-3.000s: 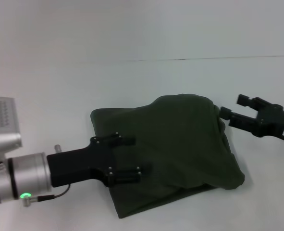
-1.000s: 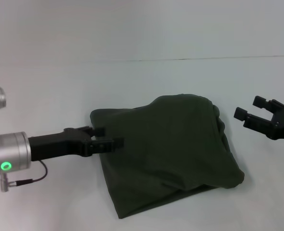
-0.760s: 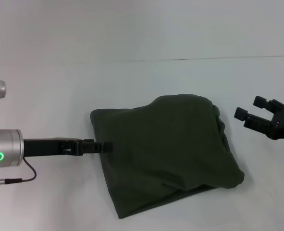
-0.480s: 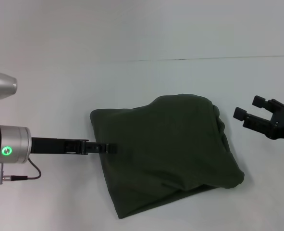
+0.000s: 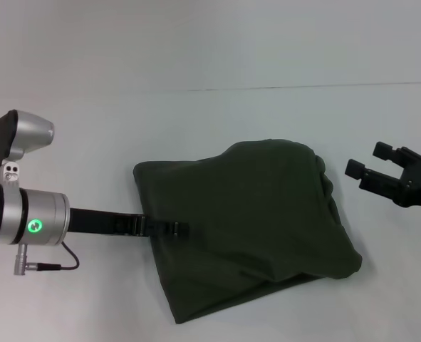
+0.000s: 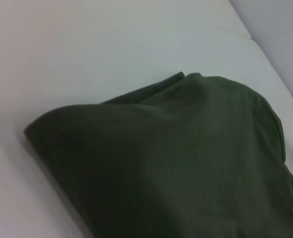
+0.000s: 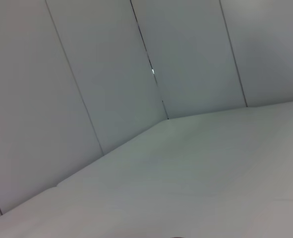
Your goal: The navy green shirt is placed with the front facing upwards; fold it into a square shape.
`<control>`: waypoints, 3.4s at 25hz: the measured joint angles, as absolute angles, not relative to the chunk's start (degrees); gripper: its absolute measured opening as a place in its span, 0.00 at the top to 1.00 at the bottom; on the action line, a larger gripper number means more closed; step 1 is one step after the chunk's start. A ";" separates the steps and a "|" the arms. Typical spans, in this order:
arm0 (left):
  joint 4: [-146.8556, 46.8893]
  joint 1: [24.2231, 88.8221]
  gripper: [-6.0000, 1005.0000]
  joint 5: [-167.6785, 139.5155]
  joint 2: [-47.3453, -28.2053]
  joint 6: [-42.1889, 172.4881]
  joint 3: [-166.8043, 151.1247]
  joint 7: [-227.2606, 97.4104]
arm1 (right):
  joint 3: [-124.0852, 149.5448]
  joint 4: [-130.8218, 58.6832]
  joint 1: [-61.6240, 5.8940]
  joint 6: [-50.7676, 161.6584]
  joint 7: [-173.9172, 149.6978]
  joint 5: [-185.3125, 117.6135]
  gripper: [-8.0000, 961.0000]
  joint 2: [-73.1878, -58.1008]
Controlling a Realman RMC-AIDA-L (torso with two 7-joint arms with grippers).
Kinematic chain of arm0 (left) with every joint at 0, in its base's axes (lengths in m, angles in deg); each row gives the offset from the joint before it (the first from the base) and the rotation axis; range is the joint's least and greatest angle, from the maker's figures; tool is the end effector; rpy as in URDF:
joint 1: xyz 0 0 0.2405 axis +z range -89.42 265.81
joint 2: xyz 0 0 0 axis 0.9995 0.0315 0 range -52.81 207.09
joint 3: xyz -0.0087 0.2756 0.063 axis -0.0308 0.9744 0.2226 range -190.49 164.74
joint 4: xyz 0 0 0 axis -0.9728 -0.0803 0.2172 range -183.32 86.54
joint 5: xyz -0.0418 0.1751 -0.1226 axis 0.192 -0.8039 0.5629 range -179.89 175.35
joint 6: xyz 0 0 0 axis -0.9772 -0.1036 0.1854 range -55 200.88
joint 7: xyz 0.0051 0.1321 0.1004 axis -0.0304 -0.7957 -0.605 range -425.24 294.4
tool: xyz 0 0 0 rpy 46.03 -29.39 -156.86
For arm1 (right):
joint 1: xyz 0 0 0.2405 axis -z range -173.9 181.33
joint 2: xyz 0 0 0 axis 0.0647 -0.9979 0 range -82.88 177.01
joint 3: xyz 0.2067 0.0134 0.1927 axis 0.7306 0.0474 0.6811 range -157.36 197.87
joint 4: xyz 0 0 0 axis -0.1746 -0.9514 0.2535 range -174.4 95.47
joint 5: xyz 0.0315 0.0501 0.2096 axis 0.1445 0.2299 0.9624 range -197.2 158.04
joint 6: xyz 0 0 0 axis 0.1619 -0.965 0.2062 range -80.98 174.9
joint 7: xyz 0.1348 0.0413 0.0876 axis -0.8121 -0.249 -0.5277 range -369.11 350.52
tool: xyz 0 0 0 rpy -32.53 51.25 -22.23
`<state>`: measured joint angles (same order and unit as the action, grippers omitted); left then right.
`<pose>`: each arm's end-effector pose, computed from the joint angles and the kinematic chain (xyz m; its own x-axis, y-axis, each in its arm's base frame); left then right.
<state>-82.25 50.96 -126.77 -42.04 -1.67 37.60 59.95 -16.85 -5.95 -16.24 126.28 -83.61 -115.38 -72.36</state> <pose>-0.2771 0.3844 -0.0776 0.4080 0.8699 0.2773 0.9061 -0.4231 -0.0059 0.3394 0.3402 -0.0043 0.5878 -0.3271 -0.7399 -0.7225 -0.6237 -0.2983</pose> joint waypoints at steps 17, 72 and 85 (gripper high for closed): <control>-82.44 50.77 0.36 -127.23 -42.25 0.39 39.14 60.27 | -17.09 -6.07 -16.15 126.42 -83.56 -115.38 0.03 -72.36; -81.49 49.25 0.40 -128.49 -40.98 3.16 37.51 70.26 | -17.27 -6.02 -16.59 126.60 -84.18 -115.38 0.03 -72.38; -79.10 47.84 0.06 -128.48 -41.79 4.72 37.52 70.10 | -17.28 -6.08 -16.32 126.70 -84.18 -115.47 0.03 -72.45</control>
<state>-79.10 47.84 -128.48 -41.79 4.72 37.52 70.10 -17.28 -6.08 -16.32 126.70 -84.18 -115.47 -72.45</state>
